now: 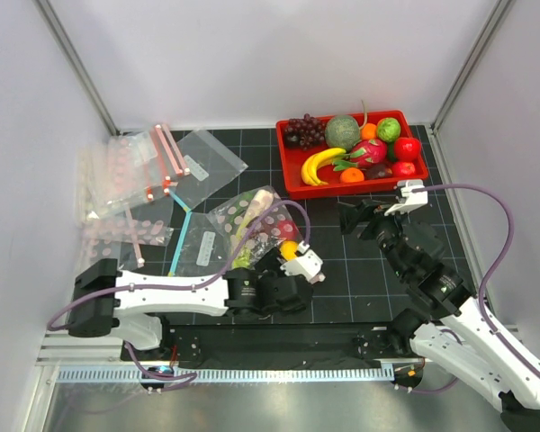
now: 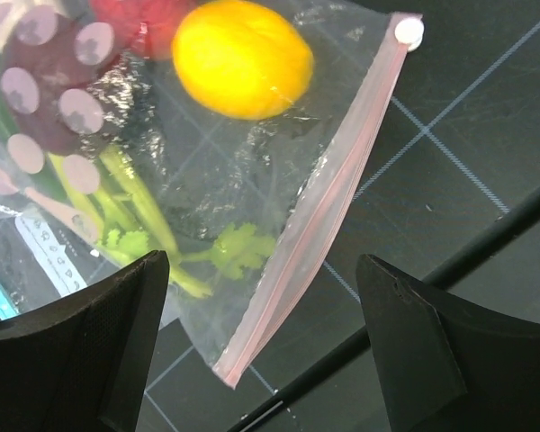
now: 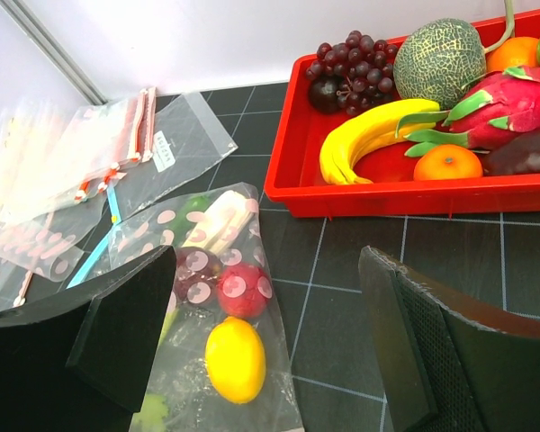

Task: Place the food in the zip-top bag and seal the zipper
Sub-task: Pick up the zipper food storage bag at the center of the board.

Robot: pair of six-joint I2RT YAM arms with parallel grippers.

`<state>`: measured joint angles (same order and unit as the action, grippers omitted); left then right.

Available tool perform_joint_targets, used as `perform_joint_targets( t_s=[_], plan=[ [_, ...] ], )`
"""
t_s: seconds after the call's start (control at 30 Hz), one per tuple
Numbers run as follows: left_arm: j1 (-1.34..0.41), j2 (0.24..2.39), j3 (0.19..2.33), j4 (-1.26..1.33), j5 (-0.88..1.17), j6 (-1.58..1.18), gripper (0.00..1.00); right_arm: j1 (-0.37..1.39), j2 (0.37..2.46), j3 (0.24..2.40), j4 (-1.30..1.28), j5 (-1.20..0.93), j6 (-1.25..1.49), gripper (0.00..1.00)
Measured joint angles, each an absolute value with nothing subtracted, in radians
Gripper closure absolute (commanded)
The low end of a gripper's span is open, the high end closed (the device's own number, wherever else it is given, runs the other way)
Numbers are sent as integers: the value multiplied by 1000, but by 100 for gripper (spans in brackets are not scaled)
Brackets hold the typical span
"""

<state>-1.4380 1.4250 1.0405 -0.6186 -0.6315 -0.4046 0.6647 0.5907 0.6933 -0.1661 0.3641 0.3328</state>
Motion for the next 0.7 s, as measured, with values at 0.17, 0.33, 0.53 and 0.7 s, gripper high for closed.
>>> perform_joint_targets(
  t_s=[0.17, 0.33, 0.53, 0.7],
  plan=[
    [-1438, 1569, 1090, -630, -652, -389, 24, 665, 589, 693, -166, 364, 333, 10],
    [-1430, 1683, 1150, -663, -708, -401, 96, 665, 580, 693, -166, 364, 333, 10],
    [-1398, 1726, 1245, -731, -767, -384, 100, 665, 561, 688, -165, 364, 332, 11],
    [-1385, 1739, 1359, -796, -792, -379, 100, 665, 556, 687, -157, 347, 330, 11]
  ],
)
